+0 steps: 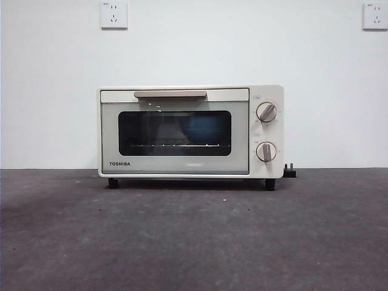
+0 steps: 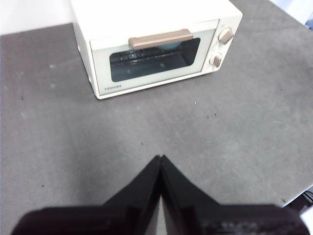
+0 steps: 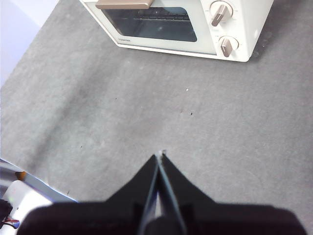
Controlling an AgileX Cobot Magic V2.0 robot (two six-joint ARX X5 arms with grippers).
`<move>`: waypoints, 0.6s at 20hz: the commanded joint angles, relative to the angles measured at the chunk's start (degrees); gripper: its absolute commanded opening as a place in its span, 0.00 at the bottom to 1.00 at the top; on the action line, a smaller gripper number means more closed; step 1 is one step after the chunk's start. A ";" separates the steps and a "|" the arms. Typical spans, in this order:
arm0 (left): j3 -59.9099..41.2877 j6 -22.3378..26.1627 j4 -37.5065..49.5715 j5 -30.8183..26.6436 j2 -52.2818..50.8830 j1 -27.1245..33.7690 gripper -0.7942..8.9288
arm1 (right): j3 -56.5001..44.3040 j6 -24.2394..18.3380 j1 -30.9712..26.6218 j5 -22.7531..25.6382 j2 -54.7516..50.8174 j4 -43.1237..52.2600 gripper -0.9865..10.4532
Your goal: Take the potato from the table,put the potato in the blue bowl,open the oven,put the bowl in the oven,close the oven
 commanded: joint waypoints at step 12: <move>-0.24 0.42 2.75 -0.48 11.30 0.39 0.08 | -0.42 -0.61 0.04 7.91 6.08 -0.31 0.08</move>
